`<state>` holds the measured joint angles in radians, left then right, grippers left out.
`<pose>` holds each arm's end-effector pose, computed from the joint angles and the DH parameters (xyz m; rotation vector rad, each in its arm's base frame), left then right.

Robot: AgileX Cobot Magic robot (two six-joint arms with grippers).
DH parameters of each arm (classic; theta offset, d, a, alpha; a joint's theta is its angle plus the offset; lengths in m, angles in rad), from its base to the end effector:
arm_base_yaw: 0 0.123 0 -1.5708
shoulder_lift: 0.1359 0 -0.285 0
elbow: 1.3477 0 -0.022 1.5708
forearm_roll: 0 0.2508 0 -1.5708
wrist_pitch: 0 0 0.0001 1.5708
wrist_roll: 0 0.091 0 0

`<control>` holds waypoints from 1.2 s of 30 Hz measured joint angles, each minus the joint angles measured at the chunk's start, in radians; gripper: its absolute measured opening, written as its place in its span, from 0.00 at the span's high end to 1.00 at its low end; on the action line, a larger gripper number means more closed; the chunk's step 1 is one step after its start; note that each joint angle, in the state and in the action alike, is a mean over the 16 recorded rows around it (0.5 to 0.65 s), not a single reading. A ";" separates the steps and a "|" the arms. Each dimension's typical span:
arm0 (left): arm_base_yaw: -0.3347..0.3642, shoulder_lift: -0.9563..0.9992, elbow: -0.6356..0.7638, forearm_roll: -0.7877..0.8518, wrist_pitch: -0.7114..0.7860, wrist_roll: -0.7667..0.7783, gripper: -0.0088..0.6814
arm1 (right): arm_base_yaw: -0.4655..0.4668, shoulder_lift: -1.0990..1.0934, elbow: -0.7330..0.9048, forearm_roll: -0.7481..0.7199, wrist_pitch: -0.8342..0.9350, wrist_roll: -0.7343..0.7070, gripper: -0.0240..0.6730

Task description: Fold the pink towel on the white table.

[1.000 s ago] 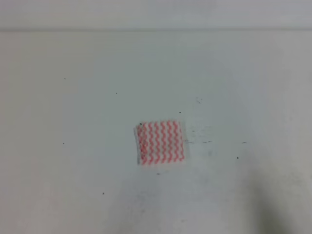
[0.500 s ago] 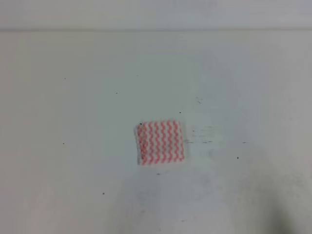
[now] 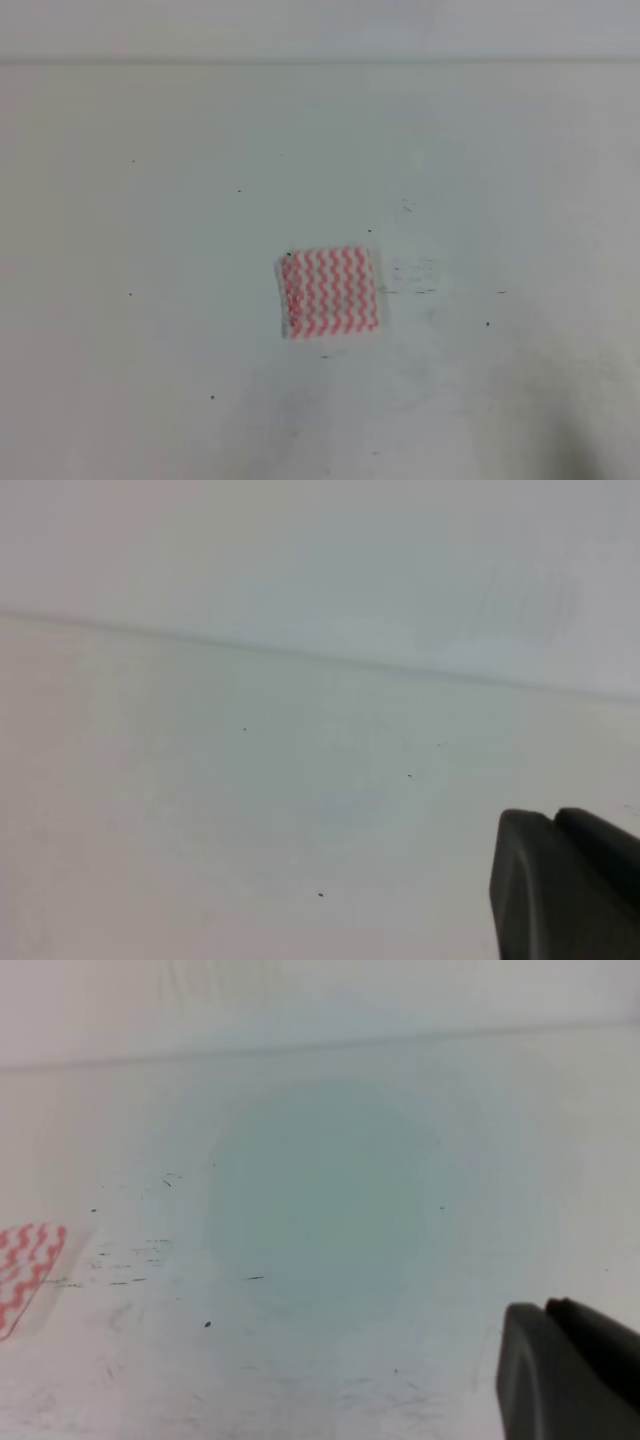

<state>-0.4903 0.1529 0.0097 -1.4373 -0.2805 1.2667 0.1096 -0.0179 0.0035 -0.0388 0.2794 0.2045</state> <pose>0.0700 -0.0091 0.2040 0.0461 1.6131 -0.2843 0.0536 0.0049 0.1877 0.0583 1.7513 0.1929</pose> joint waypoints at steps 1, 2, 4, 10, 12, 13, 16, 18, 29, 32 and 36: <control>0.000 0.001 0.000 0.000 0.000 0.000 0.99 | 0.000 0.000 0.001 0.000 0.001 0.000 0.99; 0.000 0.000 -0.001 -0.001 0.000 0.000 1.00 | 0.000 0.000 0.001 0.000 0.002 0.000 0.99; 0.000 0.001 0.000 0.000 -0.001 0.000 0.99 | 0.000 0.000 0.001 0.000 0.002 0.000 0.99; 0.000 0.001 0.004 0.003 -0.024 0.001 0.99 | 0.000 0.001 0.001 0.001 0.002 0.000 0.99; 0.000 0.002 0.004 0.010 -0.038 0.000 0.99 | 0.000 -0.001 0.001 0.001 0.002 0.000 0.99; 0.000 0.002 0.005 0.027 -0.041 -0.006 0.99 | 0.000 -0.001 0.001 0.001 0.002 0.000 0.99; 0.004 0.002 0.005 0.114 -0.039 -0.048 0.99 | 0.000 -0.001 0.001 0.001 0.002 0.000 0.99; 0.013 0.002 0.006 0.211 -0.030 -0.116 0.99 | 0.000 -0.001 0.000 0.002 0.002 0.000 0.99; 0.157 -0.033 0.009 1.016 0.207 -0.819 0.99 | 0.000 0.001 0.000 0.002 -0.002 0.001 0.99; 0.205 -0.061 0.009 1.178 0.280 -0.995 0.99 | 0.000 0.001 0.000 0.002 -0.003 0.001 0.99; 0.255 -0.104 0.010 1.293 0.366 -1.123 0.99 | 0.000 0.001 0.000 0.002 -0.003 0.001 0.99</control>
<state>-0.2351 0.0486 0.0197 -0.1446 0.0857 0.1436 0.1096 -0.0167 0.0035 -0.0372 0.2761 0.2056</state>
